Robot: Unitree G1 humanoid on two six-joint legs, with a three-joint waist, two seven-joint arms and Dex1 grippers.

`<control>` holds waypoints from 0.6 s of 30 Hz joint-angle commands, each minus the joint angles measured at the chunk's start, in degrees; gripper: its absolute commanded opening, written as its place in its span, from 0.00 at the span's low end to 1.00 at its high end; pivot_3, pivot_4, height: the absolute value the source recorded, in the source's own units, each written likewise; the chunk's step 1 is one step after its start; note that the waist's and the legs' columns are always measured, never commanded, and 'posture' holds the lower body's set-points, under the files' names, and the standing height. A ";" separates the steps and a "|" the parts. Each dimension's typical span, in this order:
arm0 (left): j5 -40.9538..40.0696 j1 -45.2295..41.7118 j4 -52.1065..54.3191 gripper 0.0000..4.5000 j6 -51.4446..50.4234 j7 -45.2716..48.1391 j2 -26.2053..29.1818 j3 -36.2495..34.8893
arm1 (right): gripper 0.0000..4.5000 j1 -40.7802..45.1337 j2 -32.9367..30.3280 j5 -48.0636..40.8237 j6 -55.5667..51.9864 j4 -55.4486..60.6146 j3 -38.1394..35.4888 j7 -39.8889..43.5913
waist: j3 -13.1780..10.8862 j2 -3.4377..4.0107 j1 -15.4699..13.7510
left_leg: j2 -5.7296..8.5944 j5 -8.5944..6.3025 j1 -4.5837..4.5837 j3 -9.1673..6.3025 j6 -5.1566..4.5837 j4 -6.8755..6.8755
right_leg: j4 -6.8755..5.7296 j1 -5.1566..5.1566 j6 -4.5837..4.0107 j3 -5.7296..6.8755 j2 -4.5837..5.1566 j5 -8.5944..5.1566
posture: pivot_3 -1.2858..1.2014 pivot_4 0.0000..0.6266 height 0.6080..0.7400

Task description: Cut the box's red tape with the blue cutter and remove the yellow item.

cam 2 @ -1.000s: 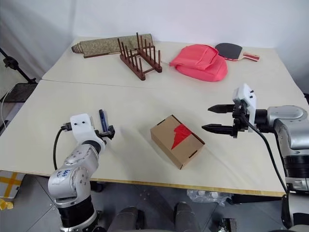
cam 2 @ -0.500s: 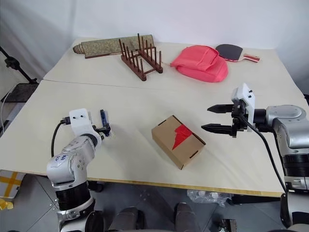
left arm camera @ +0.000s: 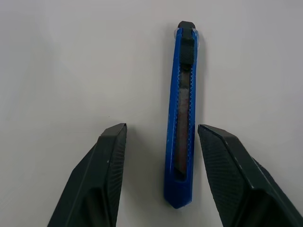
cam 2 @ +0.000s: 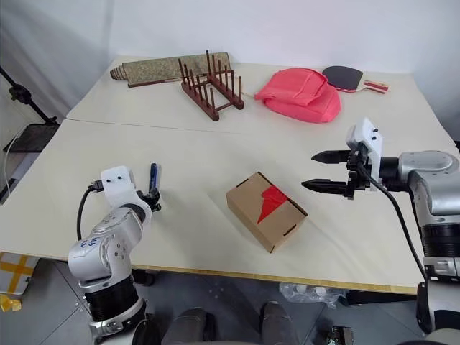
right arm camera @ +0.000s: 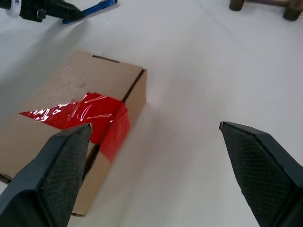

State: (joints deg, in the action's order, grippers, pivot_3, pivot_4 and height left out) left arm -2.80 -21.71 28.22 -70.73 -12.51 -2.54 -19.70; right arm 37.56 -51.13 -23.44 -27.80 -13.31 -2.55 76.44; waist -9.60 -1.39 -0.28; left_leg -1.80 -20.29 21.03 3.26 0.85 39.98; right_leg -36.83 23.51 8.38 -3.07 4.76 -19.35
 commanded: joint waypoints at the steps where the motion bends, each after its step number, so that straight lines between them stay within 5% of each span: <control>1: 0.38 1.82 -2.47 0.45 -2.75 0.56 0.64 -0.39 | 1.00 0.84 -0.27 -0.15 0.95 0.25 -0.49 0.82 | 0.00 0.01 0.05 | 0.00 0.00 0.00 0.00 0.00 0.00 | 0.00 0.00 0.00 0.00 0.00 0.00 | 0.52 0.24 1.00; 4: 0.14 1.78 -2.37 0.31 -3.54 1.23 1.49 -0.51 | 1.00 0.71 -0.34 -0.21 0.78 0.84 -0.58 0.97 | 0.01 0.02 0.21 | -0.01 0.00 0.00 0.00 0.00 0.00 | -0.01 0.00 0.00 -0.01 0.01 0.00 | 0.52 0.24 1.00; 16: 0.01 2.37 -1.39 0.31 -6.43 5.10 7.18 0.03 | 1.00 -0.80 0.12 -4.80 -4.70 11.84 -1.99 -1.26 | 0.01 0.07 0.41 | -0.04 0.00 -0.01 -0.02 0.00 -0.01 | -0.02 0.00 -0.01 0.00 0.01 0.00 | 0.52 0.24 1.00; 18: 0.19 2.29 -1.55 0.23 -6.75 5.34 7.61 0.03 | 1.00 -0.90 0.18 -5.36 -5.17 12.92 -1.90 -1.67 | 0.01 0.07 0.42 | -0.05 0.00 -0.01 -0.03 0.00 -0.01 | -0.02 0.00 -0.02 0.01 0.01 0.01 | 0.52 0.24 1.00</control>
State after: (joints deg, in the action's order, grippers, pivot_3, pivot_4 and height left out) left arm -3.01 -21.03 28.60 -75.24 -7.36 4.93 -19.38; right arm 36.58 -51.02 -27.31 -32.66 -2.41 -2.74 75.16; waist -9.59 -1.32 0.15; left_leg -1.84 -20.30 21.02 3.23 0.85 39.96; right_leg -36.85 23.51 8.36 -3.07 4.79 -19.34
